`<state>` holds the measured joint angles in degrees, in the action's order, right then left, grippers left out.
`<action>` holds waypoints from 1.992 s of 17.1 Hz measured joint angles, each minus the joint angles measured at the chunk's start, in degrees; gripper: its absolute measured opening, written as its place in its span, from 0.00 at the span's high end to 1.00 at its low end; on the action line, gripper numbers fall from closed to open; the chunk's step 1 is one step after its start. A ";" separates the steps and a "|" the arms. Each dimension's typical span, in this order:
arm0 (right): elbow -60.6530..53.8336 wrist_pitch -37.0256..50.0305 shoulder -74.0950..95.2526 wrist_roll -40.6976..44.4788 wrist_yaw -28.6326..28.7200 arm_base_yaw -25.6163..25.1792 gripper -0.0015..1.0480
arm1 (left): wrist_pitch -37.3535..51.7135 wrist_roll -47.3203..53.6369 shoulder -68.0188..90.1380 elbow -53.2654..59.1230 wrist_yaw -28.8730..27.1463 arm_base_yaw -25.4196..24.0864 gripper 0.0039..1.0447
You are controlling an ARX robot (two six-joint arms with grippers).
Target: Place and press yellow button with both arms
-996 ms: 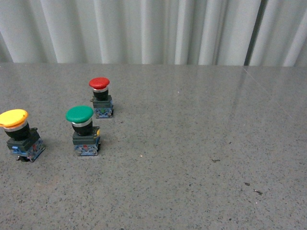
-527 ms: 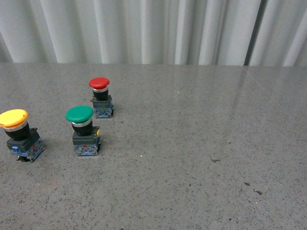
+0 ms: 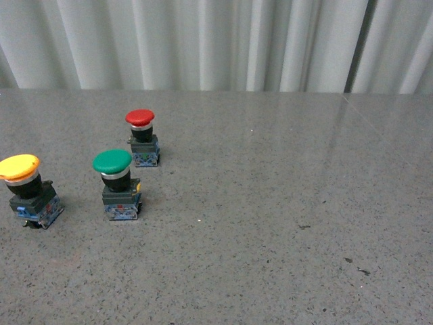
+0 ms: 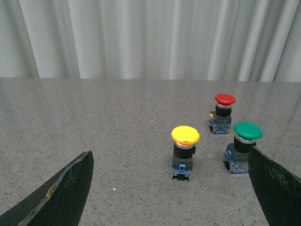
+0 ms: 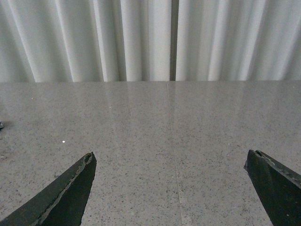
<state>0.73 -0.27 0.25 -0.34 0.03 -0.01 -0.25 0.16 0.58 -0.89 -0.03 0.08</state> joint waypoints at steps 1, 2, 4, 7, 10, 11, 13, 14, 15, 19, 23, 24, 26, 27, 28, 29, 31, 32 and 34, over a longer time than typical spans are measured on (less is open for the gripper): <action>0.00 0.00 0.00 0.00 0.00 0.00 0.06 | 0.00 0.00 0.00 0.00 0.00 0.00 0.06; 0.00 0.00 0.00 0.00 0.00 0.00 0.06 | 0.00 0.00 0.00 0.00 0.00 0.00 0.06; 0.00 0.00 0.00 0.02 -0.07 0.00 0.06 | -11.32 0.02 5.42 -4.11 -6.60 1.90 0.06; 0.00 0.00 0.00 0.04 0.00 0.00 0.06 | -7.74 1.36 18.75 -13.18 -6.51 -1.09 0.06; 0.00 0.02 0.00 0.04 0.00 0.00 0.06 | 8.46 5.64 43.28 -27.15 -1.95 -0.42 0.06; 0.00 0.02 0.00 0.04 0.00 0.00 0.06 | 6.23 2.67 64.78 -38.56 4.59 2.38 0.06; 0.00 0.02 0.00 0.04 0.00 0.00 0.06 | 6.56 2.60 77.83 -41.09 4.81 4.37 0.06; 0.00 0.02 0.00 0.04 0.00 0.00 0.06 | 7.56 2.45 79.93 -40.85 3.78 4.37 0.06; 0.00 0.02 0.00 0.04 0.00 0.00 0.06 | 7.87 2.23 80.78 -40.68 3.80 4.37 0.06; 0.00 0.04 0.00 0.04 0.00 0.00 0.06 | 11.30 2.91 82.38 -37.33 2.19 4.83 0.06; 0.00 0.02 0.00 0.04 0.00 0.00 0.06 | 13.64 4.24 82.95 -35.08 0.26 5.20 0.06; 0.00 0.02 0.00 0.04 0.00 0.00 0.06 | 14.03 4.74 82.95 -34.71 -0.07 5.40 0.06; 0.00 0.02 0.00 0.04 0.00 0.00 0.06 | 14.71 5.31 82.95 -34.32 -0.22 5.33 0.06; 0.00 0.02 0.00 0.04 0.00 0.00 0.06 | 15.30 5.92 82.95 -34.23 -0.68 5.33 0.10; 0.00 0.02 0.00 0.04 0.00 0.00 0.06 | 15.89 6.19 82.95 -34.16 -1.25 5.33 0.16; 0.00 0.02 0.00 0.04 0.00 0.00 0.06 | 15.87 6.36 82.95 -34.16 -1.29 5.33 0.23; 0.00 0.02 0.00 0.04 0.00 0.00 0.06 | 15.85 6.45 82.95 -34.14 -1.22 5.18 0.39; 0.00 0.02 0.00 0.04 0.00 0.00 0.06 | 15.93 6.49 82.95 -34.14 -1.16 5.18 0.42; 0.00 0.02 0.00 0.04 0.00 0.00 0.06 | 16.02 6.56 82.95 -34.14 -0.96 5.07 0.51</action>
<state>0.73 -0.25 0.25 -0.30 0.03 -0.01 15.77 6.72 83.53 -35.03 -0.99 5.15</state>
